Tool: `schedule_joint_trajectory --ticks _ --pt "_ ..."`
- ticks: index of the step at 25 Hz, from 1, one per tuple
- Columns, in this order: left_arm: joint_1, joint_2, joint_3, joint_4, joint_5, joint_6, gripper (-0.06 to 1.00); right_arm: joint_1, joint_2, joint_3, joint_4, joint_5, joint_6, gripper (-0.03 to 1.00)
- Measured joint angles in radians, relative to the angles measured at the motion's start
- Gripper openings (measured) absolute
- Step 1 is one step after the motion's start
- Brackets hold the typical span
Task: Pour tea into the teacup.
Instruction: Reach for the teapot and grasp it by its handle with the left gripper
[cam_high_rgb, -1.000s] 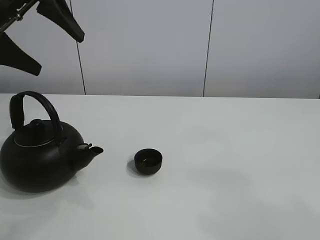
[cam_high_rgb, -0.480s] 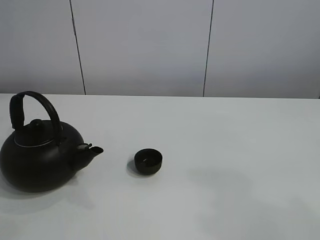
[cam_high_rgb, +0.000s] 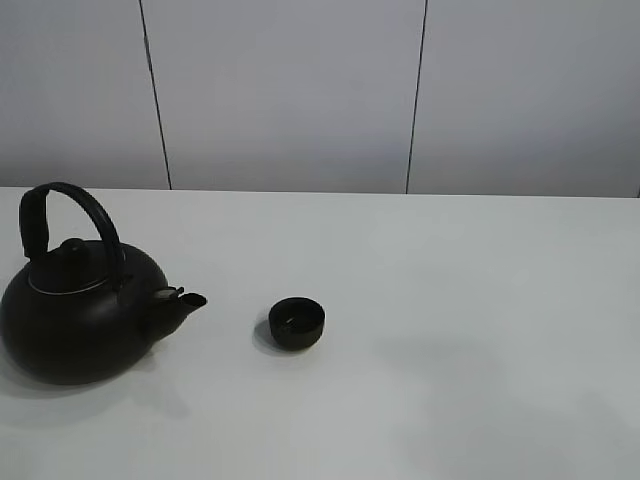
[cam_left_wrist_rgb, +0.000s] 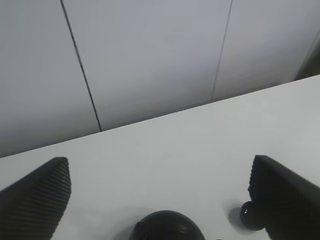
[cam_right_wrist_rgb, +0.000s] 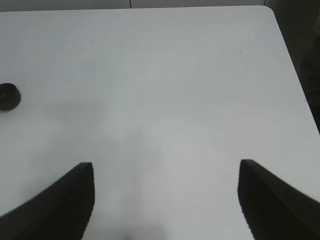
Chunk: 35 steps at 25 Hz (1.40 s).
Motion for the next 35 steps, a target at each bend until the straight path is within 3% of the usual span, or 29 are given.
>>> schedule_joint_trajectory --ticks 4,8,15,18,20,26,30,35 --pt "0.000 -0.158 0.217 0.088 -0.125 -0.036 0.70 0.000 0.000 0.000 0.000 0.000 0.000 0.55" --pt "0.000 -0.254 0.482 0.192 -0.320 -0.037 0.68 0.000 0.000 0.000 0.000 0.000 0.000 0.55" --pt "0.000 -0.168 0.819 0.145 -0.798 -0.041 0.63 0.000 0.000 0.000 0.000 0.000 0.000 0.55" --pt "0.000 -0.050 0.900 0.140 -1.054 -0.068 0.63 0.000 0.000 0.000 0.000 0.000 0.000 0.55" --pt "0.000 0.047 0.912 0.166 -1.159 -0.126 0.63 0.000 0.000 0.000 0.000 0.000 0.000 0.55" --pt "0.032 0.335 0.912 0.347 -1.385 -0.263 0.57 0.000 0.000 0.000 0.000 0.000 0.000 0.55" --pt "0.108 0.418 0.911 0.554 -1.519 -0.396 0.54 0.000 0.000 0.000 0.000 0.000 0.000 0.55" --pt "0.211 0.529 0.911 0.797 -1.615 -0.543 0.52 0.000 0.000 0.000 0.000 0.000 0.000 0.55"
